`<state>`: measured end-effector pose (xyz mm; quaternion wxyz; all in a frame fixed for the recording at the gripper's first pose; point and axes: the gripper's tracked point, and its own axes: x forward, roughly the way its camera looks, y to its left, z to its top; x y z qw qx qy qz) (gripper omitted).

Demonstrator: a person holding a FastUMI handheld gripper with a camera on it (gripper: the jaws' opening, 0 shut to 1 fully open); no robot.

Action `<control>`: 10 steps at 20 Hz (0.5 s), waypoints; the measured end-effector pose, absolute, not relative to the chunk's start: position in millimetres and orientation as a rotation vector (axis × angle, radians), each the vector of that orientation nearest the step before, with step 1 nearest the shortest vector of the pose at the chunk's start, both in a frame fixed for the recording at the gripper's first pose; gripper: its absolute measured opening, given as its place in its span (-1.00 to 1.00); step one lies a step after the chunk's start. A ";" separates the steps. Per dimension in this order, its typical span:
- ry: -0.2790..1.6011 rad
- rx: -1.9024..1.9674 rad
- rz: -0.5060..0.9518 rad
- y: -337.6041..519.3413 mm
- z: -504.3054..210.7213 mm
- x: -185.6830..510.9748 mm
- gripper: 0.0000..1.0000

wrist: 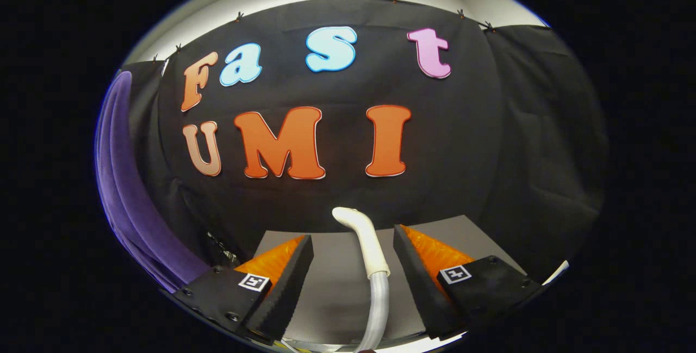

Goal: Iron the clothes twice with a garment steamer, once on the left side and once on the right side.

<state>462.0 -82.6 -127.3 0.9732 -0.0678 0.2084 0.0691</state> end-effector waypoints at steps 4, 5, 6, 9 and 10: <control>0.535 -0.115 0.101 -100.6 -172.4 496.0 0.97; 0.558 -0.108 0.097 -103.0 -182.3 502.5 0.97; 0.574 -0.104 0.088 -107.3 -188.7 509.1 0.97; 0.634 -0.098 0.064 -117.1 -207.6 519.9 0.97; 0.651 -0.089 0.063 -117.7 -212.7 522.1 0.97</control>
